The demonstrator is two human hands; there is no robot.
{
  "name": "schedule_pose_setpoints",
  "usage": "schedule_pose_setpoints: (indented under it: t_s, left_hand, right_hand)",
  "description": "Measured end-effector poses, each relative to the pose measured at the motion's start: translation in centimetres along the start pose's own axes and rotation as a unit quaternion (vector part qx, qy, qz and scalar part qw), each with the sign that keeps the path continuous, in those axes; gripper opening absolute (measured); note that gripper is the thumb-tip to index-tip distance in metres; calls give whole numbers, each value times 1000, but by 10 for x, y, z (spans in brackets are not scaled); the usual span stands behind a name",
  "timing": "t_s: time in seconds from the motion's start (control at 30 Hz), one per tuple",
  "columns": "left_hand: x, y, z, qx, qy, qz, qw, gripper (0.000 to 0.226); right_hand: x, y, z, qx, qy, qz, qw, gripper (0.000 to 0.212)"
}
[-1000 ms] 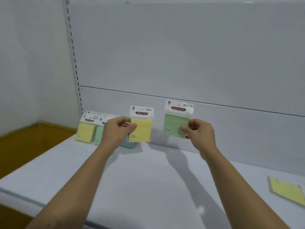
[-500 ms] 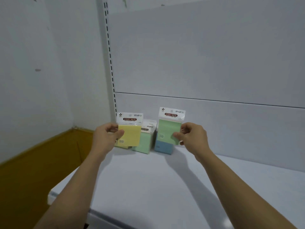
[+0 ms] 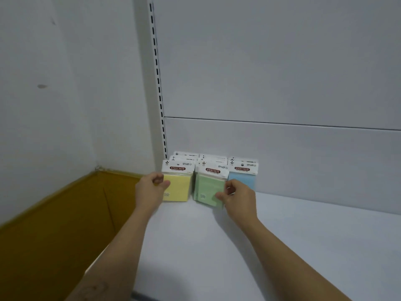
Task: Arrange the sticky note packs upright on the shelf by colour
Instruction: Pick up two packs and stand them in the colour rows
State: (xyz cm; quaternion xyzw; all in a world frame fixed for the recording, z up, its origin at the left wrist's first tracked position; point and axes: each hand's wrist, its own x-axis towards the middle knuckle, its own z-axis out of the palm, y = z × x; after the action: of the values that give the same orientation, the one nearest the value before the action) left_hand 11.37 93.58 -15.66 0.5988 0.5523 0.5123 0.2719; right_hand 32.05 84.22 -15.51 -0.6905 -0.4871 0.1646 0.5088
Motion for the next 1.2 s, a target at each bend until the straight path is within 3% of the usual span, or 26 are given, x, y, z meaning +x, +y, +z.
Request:
schedule_pose_setpoints:
  t_s: [0.3, 0.53, 0.73, 1.03, 1.2]
  left_hand:
    - [13, -13, 18, -36, 12, -8, 999, 19]
    - [16, -24, 18, -14, -21, 15, 1000, 28]
    - [14, -32, 10, 38, -124, 25, 991, 68]
    - [13, -33, 14, 86, -96, 45, 991, 57]
    - [5, -28, 16, 179, -80, 58, 979, 63]
  right_hand:
    - [6, 8, 30, 16, 61, 14, 998, 26]
    - [6, 17, 33, -35, 44, -11, 998, 30]
    - [8, 19, 36, -83, 25, -1, 996, 39]
    - [10, 19, 39, -109, 21, 7, 994, 35]
    - [8, 17, 38, -115, 16, 16, 993, 38]
